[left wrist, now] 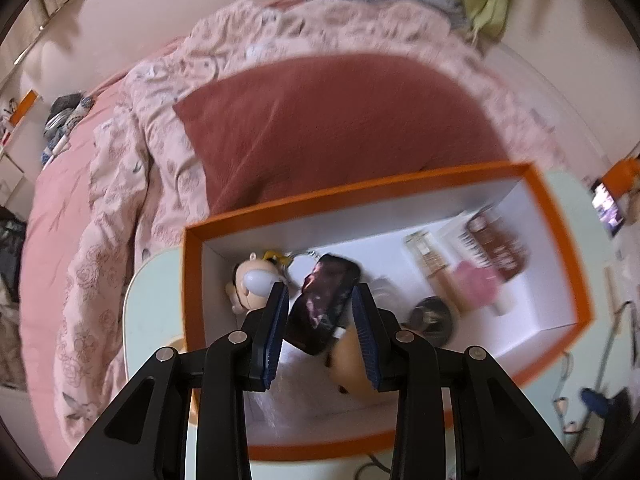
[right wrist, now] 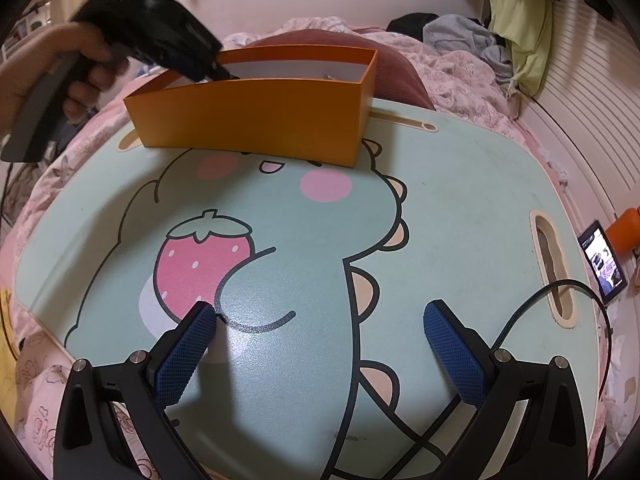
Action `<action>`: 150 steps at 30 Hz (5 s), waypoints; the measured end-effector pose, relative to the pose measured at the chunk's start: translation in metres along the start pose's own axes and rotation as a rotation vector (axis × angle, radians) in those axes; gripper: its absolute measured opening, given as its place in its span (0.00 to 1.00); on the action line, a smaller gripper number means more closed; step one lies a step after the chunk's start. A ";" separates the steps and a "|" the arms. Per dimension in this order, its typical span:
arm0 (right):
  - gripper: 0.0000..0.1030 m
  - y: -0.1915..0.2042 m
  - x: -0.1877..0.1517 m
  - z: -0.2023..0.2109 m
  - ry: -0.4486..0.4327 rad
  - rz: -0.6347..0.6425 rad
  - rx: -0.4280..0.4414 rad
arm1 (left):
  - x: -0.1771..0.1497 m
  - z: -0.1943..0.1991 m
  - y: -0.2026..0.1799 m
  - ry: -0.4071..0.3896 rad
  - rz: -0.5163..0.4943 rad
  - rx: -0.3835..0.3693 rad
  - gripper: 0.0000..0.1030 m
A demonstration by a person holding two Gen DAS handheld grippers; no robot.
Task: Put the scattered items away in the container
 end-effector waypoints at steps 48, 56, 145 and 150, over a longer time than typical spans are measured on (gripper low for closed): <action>0.36 0.081 0.165 -0.114 0.564 -0.065 0.379 | -0.156 0.096 0.030 -0.327 0.372 -0.349 0.61; 0.33 0.067 0.185 -0.095 0.404 -0.106 0.414 | -0.157 0.099 0.030 -0.332 0.388 -0.368 0.61; 0.87 0.017 -0.007 0.019 -0.040 -0.002 0.128 | -0.085 0.110 -0.044 -0.210 0.104 -0.429 0.20; 0.87 0.016 -0.007 0.018 -0.036 0.003 0.121 | -0.108 0.082 -0.056 -0.173 0.090 -0.427 0.20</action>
Point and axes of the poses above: each gripper's, at about its wrist camera, not at the fingertips, and z roughly against the way its jaws point, y to its left, x to its top, the point moved 9 cm from there along -z, roughly the way its jaws point, and after that the axes turned 4 degrees about z, right-handed, at the moved point
